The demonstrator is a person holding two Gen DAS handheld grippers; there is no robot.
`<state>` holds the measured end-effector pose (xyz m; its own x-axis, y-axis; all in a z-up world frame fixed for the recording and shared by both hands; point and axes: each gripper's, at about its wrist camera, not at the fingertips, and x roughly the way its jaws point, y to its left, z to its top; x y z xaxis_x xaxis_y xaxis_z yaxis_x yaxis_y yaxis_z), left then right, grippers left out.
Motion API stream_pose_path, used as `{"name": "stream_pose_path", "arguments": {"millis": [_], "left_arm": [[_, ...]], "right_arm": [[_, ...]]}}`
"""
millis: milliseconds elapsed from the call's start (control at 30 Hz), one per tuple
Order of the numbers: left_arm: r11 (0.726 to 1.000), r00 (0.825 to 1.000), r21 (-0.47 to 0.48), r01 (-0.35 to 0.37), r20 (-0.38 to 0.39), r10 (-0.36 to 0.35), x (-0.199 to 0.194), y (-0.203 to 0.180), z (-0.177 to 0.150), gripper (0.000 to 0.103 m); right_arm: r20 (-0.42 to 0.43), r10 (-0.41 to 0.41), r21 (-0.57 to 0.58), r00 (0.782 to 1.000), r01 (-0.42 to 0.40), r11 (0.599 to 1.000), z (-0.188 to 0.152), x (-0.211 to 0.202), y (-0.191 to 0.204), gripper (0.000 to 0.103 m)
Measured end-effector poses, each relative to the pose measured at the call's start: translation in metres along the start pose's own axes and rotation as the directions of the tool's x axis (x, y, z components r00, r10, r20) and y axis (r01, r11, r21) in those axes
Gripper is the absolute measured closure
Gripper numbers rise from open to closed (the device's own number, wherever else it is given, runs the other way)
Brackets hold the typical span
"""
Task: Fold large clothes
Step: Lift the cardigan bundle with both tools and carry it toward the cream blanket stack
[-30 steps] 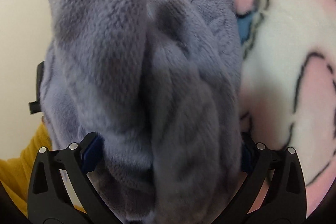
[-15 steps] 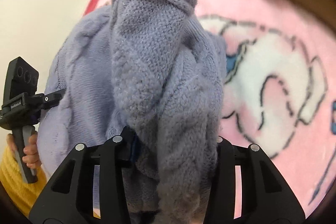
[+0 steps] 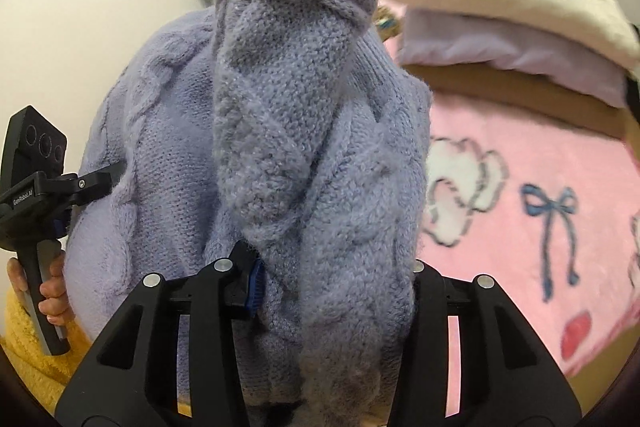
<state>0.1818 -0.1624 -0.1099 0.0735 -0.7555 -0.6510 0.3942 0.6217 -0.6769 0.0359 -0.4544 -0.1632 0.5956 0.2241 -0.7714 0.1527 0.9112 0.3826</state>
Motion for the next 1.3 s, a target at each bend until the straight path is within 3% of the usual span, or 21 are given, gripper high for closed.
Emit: {"name": "stream_pose_path", "arguments": {"millis": [67, 233, 500, 600, 700, 800, 967, 1100, 1300], "left_arm": [[0.999, 1.0, 0.033, 0.006, -0.001, -0.006, 0.023, -0.02, 0.018, 0.046], [0.993, 0.999, 0.114, 0.041, -0.003, -0.041, 0.069, -0.08, 0.056, 0.046], [0.983, 0.995, 0.16, 0.092, 0.022, -0.097, 0.182, -0.195, 0.186, 0.046], [0.98, 0.997, 0.188, 0.071, 0.03, -0.078, 0.223, -0.232, 0.246, 0.045], [0.976, 0.999, 0.215, 0.032, 0.029, -0.039, 0.258, -0.255, 0.3, 0.045], [0.978, 1.0, 0.206, 0.012, 0.006, -0.013, 0.294, -0.259, 0.346, 0.045], [0.98, 0.998, 0.194, -0.041, -0.038, 0.05, 0.358, -0.246, 0.403, 0.044], [0.982, 0.993, 0.173, -0.073, -0.08, 0.088, 0.407, -0.207, 0.425, 0.042], [0.993, 0.996, 0.117, -0.032, -0.073, 0.041, 0.429, -0.164, 0.434, 0.037]], "right_arm": [[0.042, -0.022, 0.013, 0.999, 0.021, 1.0, 0.001, -0.021, -0.011, 0.063], [0.106, -0.05, 0.004, 0.993, 0.05, 0.999, 0.039, -0.057, -0.058, 0.063], [0.186, -0.065, -0.002, 0.98, 0.067, 0.998, 0.191, -0.094, -0.182, 0.062], [0.21, -0.062, 0.019, 0.976, 0.06, 0.998, 0.263, -0.095, -0.236, 0.062], [0.189, -0.055, 0.05, 0.98, 0.046, 0.998, 0.313, -0.082, -0.269, 0.062], [0.181, -0.054, 0.097, 0.982, 0.037, 0.995, 0.361, -0.055, -0.306, 0.062], [0.14, -0.015, 0.213, 0.99, -0.015, 0.977, 0.405, -0.009, -0.352, 0.061], [0.083, -0.038, 0.276, 0.996, 0.013, 0.961, 0.416, 0.048, -0.393, 0.059], [0.072, -0.041, 0.3, 0.997, 0.017, 0.954, 0.415, 0.084, -0.415, 0.05]]}}
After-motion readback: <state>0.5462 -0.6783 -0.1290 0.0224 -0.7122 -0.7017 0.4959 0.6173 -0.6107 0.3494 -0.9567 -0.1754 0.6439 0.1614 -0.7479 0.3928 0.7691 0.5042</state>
